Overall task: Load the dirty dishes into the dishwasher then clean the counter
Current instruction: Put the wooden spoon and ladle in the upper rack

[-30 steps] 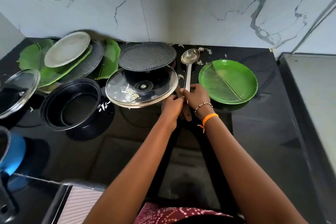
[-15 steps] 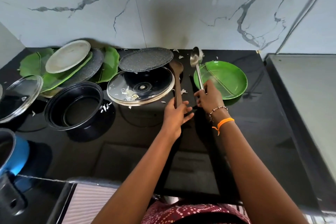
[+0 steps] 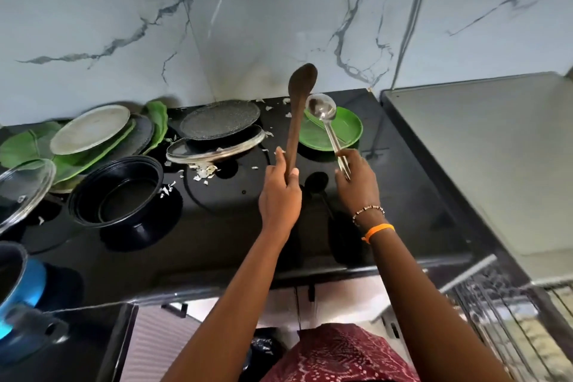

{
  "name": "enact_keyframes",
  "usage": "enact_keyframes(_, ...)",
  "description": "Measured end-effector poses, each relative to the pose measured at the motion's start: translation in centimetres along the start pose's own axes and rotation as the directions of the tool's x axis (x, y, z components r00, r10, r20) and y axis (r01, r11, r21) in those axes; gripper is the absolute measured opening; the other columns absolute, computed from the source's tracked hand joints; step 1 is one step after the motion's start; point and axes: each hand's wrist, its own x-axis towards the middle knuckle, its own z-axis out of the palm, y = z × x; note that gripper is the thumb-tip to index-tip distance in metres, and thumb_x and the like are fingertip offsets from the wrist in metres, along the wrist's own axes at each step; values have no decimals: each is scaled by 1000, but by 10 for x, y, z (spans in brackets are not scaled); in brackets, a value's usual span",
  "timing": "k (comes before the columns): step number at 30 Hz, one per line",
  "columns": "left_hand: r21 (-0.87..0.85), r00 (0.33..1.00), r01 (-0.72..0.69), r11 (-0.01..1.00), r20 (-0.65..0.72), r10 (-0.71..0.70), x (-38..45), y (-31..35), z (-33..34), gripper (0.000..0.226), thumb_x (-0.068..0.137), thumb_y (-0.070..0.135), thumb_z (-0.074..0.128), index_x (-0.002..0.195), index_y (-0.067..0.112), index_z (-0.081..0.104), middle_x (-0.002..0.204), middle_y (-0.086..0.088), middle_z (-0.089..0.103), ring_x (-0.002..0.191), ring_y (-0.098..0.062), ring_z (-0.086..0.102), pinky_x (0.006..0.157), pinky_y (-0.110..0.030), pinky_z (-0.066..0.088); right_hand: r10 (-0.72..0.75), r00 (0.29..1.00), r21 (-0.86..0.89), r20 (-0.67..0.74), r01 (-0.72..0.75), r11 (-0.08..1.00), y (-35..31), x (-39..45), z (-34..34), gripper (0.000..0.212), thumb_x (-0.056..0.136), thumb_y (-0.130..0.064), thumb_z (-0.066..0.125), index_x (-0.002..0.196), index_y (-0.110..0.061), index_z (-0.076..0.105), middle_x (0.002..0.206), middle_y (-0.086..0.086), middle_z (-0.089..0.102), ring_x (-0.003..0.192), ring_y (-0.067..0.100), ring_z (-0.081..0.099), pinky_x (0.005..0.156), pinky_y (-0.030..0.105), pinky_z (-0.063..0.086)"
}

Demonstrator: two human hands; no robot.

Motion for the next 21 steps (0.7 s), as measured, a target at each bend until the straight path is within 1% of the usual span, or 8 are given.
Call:
enact_keyframes(2, -67, 998, 43, 997, 54, -39, -25, 1, 0, 51, 98, 27, 42, 146, 26, 26, 121, 5, 46, 104, -12, 50, 95, -32, 40, 17, 999, 13, -47, -16, 1000, 7, -29, -13, 32, 83, -4, 54, 115, -11, 53, 105, 14, 58, 94, 32, 55, 75, 30, 39)
enact_keyframes(4, -124, 990, 66, 990, 133, -50, -51, -2, 4, 41, 95, 21, 48, 135, 23, 40, 117, 4, 46, 102, -13, 52, 97, -36, 43, 43, 993, 35, -109, -40, 999, 17, -62, -27, 33, 83, -4, 54, 115, -11, 53, 104, 12, 59, 92, 28, 55, 72, 26, 35)
enact_keyframes(6, -183, 973, 80, 980, 229, -37, -75, -5, 13, 35, 91, 14, 53, 124, 23, 46, 111, 0, 49, 92, -14, 56, 88, -35, 48, 59, 982, 46, -178, -52, 998, 28, -97, -43, 33, 84, -3, 53, 116, -10, 52, 105, 11, 59, 91, 25, 54, 69, 20, 31)
enact_keyframes(8, -219, 935, 83, 972, 356, 0, -103, -3, 25, 31, 89, 5, 53, 115, 21, 46, 95, -3, 54, 71, -12, 56, 69, -28, 49, 91, 963, 31, -254, -86, 996, 42, -131, -63, 33, 85, -3, 53, 117, -10, 51, 105, 11, 58, 90, 25, 54, 70, 22, 33)
enact_keyframes(10, -231, 884, 44, 972, 463, 70, -129, 1, 40, 27, 88, -1, 52, 108, 17, 45, 81, -3, 52, 56, -9, 51, 54, -18, 43, 147, 936, 33, -318, -145, 989, 57, -162, -84, 32, 85, -3, 52, 117, -8, 51, 106, 12, 58, 91, 27, 55, 72, 28, 40)
enact_keyframes(13, -266, 801, 1, 964, 577, 158, -164, 9, 70, 11, 92, 5, 51, 97, 14, 48, 69, 0, 50, 40, -3, 45, 42, -15, 36, 236, 870, 25, -433, -251, 968, 82, -199, -120, 32, 85, -6, 50, 118, -5, 49, 105, 17, 58, 89, 31, 56, 69, 27, 37)
enact_keyframes(16, -257, 712, -24, 966, 674, 196, -188, 20, 97, 11, 98, 20, 44, 92, 18, 53, 65, 1, 53, 38, -5, 44, 41, -18, 36, 327, 788, 42, -522, -359, 932, 106, -229, -154, 31, 84, -2, 51, 115, -4, 49, 99, 21, 58, 85, 34, 55, 67, 26, 34)
enact_keyframes(21, -158, 473, -73, 985, 864, 173, -221, 43, 145, 14, 99, 16, 40, 104, 12, 52, 69, 0, 55, 42, -2, 49, 44, -16, 41, 467, 698, 64, -543, -521, 851, 153, -267, -206, 38, 82, 3, 50, 120, -3, 48, 109, 22, 58, 96, 36, 55, 69, 30, 33)
